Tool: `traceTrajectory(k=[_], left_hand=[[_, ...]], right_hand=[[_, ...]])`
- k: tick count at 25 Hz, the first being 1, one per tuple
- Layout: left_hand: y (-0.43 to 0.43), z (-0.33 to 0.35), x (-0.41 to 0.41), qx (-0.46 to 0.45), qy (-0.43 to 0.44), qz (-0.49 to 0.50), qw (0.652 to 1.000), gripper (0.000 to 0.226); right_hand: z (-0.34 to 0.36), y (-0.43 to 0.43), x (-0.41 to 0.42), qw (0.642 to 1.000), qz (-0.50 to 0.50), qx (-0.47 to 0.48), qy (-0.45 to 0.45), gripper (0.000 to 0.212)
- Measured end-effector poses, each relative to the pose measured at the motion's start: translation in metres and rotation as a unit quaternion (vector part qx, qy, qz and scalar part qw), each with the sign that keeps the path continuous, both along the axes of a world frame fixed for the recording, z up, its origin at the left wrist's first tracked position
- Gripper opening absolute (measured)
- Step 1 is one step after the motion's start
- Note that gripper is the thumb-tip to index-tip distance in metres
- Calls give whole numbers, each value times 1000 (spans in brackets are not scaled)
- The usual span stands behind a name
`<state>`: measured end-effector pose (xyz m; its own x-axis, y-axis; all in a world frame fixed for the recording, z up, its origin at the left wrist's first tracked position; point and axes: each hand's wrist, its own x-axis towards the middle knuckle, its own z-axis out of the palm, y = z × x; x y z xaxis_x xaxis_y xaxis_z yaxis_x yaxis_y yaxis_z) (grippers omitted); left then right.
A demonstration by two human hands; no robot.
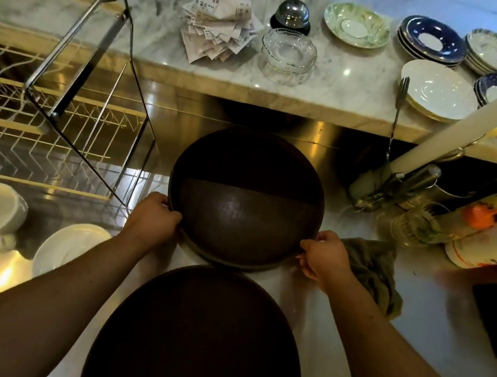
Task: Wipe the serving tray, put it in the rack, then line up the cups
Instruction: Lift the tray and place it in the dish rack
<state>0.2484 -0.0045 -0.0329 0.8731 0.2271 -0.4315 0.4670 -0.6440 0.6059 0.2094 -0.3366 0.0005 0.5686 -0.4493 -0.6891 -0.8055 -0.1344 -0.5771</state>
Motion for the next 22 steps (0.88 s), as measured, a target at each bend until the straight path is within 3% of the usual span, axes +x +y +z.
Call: traceTrajectory(k=[15,22], left_hand=[[2,53,-136,-27,-33,29,999,41],[30,59,-191,-44,-21,-1,999,27]], right_hand=[[56,-15,-109,995,72,-24,-67,12],[67,14,-181,997,42,-32,-58,15]])
